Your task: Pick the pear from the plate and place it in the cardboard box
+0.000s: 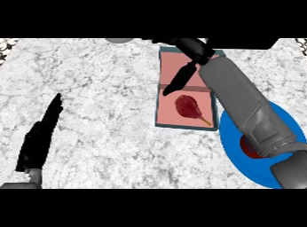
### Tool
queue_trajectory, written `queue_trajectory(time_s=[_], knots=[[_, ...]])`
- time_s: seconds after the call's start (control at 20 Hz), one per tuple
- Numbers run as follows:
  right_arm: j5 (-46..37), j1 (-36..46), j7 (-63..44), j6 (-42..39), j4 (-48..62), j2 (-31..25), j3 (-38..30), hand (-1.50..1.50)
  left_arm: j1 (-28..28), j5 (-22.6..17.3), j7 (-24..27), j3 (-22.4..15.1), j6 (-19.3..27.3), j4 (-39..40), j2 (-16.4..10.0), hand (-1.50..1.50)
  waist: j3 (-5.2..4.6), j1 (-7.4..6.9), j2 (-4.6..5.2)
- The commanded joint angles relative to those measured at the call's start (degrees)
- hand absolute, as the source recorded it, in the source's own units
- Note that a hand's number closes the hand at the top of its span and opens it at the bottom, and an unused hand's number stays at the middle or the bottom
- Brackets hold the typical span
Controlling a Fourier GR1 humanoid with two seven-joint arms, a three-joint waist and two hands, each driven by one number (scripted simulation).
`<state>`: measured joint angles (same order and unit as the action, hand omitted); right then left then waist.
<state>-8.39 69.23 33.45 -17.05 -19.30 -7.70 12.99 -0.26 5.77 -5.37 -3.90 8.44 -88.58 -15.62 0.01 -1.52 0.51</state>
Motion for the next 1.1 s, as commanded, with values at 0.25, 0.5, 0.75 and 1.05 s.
queue_trajectory(time_s=[0.25, 0.5, 0.75, 1.05], knots=[[12.2, 4.9, -3.6, -8.6, 8.7, -8.9, -14.5, -1.50, -0.7, -0.3, 1.2, -0.2, -1.7, 0.1, -0.1, 0.00, 0.03, -1.92, 1.04], [14.0, 4.6, -4.7, -8.6, 12.2, -17.2, -17.7, -1.50, -3.4, 0.0, -1.1, -0.3, -1.6, -1.0, 0.1, 0.00, 0.14, -3.04, 1.84], [15.5, 3.3, -4.3, -15.8, 13.7, -24.7, -19.6, -1.50, -3.6, 0.2, 0.4, -0.3, -1.6, 1.0, 0.6, 0.00, 0.22, -3.51, 2.48], [14.3, 3.0, -2.8, -20.3, 13.0, -30.8, -18.8, -1.50, -5.6, 1.3, 0.5, -2.1, -1.6, 0.7, 1.7, 0.00, 0.39, -4.90, 3.63]])
